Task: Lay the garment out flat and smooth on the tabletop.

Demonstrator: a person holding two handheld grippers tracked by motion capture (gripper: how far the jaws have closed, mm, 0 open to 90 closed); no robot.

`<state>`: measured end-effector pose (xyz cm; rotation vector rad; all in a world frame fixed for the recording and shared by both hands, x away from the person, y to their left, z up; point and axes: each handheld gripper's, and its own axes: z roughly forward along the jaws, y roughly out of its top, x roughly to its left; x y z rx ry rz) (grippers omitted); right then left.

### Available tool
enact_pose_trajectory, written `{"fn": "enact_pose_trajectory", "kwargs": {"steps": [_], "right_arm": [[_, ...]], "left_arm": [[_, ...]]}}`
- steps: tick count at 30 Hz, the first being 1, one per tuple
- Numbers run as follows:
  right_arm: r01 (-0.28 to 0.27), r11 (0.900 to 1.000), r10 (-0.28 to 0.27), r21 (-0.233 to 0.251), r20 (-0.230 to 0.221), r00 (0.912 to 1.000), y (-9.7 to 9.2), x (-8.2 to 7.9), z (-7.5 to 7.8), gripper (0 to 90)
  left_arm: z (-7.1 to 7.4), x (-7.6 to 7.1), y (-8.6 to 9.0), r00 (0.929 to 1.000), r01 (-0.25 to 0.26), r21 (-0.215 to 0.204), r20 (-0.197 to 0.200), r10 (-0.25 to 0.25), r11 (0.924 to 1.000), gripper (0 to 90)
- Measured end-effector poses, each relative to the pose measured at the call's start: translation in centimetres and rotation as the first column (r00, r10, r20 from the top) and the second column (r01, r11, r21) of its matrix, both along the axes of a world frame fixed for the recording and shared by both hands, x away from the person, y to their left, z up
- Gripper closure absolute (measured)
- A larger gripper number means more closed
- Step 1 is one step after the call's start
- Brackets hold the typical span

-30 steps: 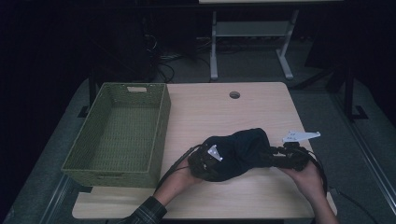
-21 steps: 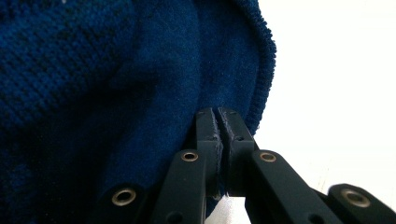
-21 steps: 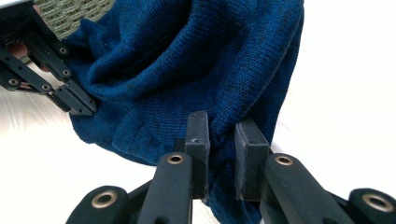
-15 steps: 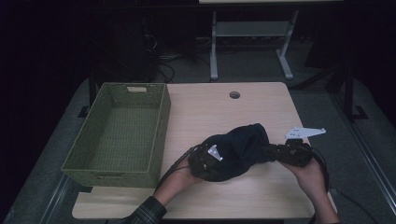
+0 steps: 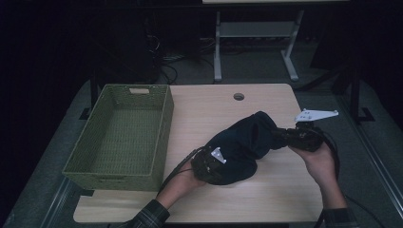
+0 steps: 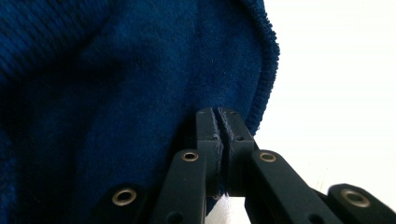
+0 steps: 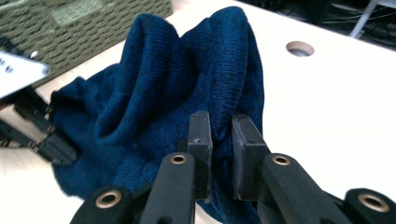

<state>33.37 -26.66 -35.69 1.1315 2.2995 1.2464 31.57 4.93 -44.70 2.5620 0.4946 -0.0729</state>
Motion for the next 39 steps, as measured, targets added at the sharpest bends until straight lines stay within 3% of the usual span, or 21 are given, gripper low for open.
{"fn": "enact_pose_trajectory", "kwargs": {"steps": [15,21,29,39], "right_arm": [[0.064,0.9975,-0.063,-0.027,0.034,0.9974,-0.2,4.1,2.4,80.1],[0.094,0.9946,-0.093,-0.044,0.031,0.9952,-0.5,5.9,2.8,80.2],[0.122,0.9902,-0.121,-0.068,0.022,0.9925,-0.5,8.8,2.2,80.2],[0.142,0.9812,-0.148,-0.131,-0.039,0.9882,0.7,12.9,-0.1,80.2]], "left_arm": [[0.0,0.0,0.0,1.0000,0.000,-0.004,-0.004,0.000,1.0000,87.4],[0.0,0.1,0.0,1.0000,0.002,-0.003,-0.006,-0.003,1.0000,87.4],[0.0,0.1,0.0,1.0000,0.006,0.000,-0.005,-0.006,1.0000,87.5],[0.0,0.1,0.0,0.9999,0.010,0.002,-0.007,-0.010,0.9999,87.5]]}}
